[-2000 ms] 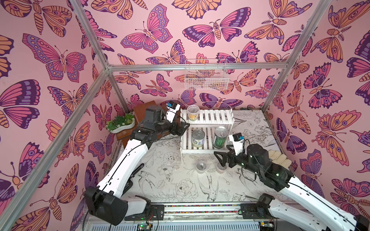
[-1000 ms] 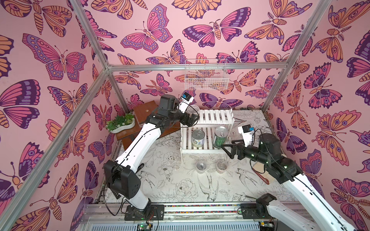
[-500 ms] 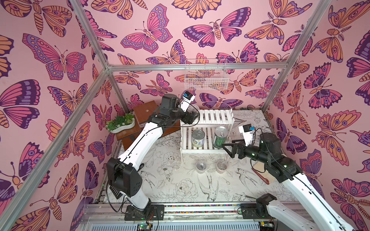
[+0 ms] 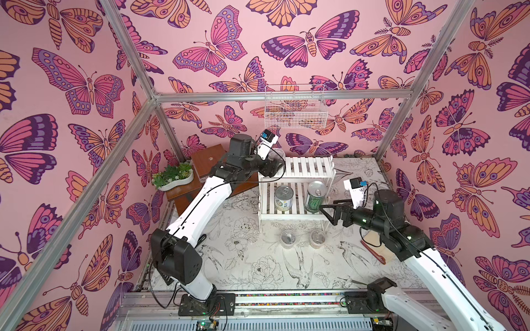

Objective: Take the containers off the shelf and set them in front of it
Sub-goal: 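Pick up a container from the shelf.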

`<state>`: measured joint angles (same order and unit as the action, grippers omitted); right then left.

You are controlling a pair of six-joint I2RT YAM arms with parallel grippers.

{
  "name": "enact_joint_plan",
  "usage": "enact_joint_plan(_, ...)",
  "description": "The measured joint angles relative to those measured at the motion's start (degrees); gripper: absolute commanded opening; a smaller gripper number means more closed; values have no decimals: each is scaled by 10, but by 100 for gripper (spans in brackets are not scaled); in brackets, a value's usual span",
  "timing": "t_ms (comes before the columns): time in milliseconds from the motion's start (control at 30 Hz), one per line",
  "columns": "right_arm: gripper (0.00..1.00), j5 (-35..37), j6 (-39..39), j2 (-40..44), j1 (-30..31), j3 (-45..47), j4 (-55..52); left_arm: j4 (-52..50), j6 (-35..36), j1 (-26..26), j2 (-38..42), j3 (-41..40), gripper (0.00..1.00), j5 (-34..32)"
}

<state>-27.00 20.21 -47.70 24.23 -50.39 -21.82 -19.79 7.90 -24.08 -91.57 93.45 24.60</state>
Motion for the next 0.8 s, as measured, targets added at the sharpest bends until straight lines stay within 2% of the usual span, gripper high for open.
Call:
enact_joint_plan(300, 99, -8, 6, 0, -6, 0, 2, 4, -12, -16, 134, -93, 71, -19)
enact_joint_plan(800, 99, -16, 6, 20, -6, 18, -5, -7, -48, -124, 358, -332, 70, -132)
